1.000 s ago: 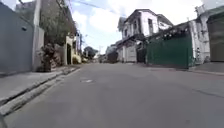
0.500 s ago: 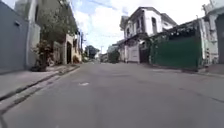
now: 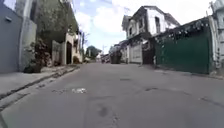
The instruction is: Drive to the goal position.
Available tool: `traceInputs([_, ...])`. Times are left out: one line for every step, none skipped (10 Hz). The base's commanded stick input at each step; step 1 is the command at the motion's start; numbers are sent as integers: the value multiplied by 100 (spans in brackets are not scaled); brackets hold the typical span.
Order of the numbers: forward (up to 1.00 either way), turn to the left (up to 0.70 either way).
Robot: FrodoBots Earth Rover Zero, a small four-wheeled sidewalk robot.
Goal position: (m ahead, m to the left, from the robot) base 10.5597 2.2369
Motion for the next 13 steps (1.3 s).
traceInputs([100, 0])
traceInputs([100, 0])
traceInputs([100, 0])
traceInputs([100, 0])
traceInputs([100, 0])
traceInputs([100, 0])
traceInputs([100, 0])
traceInputs([100, 0])
traceInputs([100, 0])
traceInputs([100, 0])
traceInputs([100, 0])
traceInputs([100, 0])
traceInputs([100, 0])
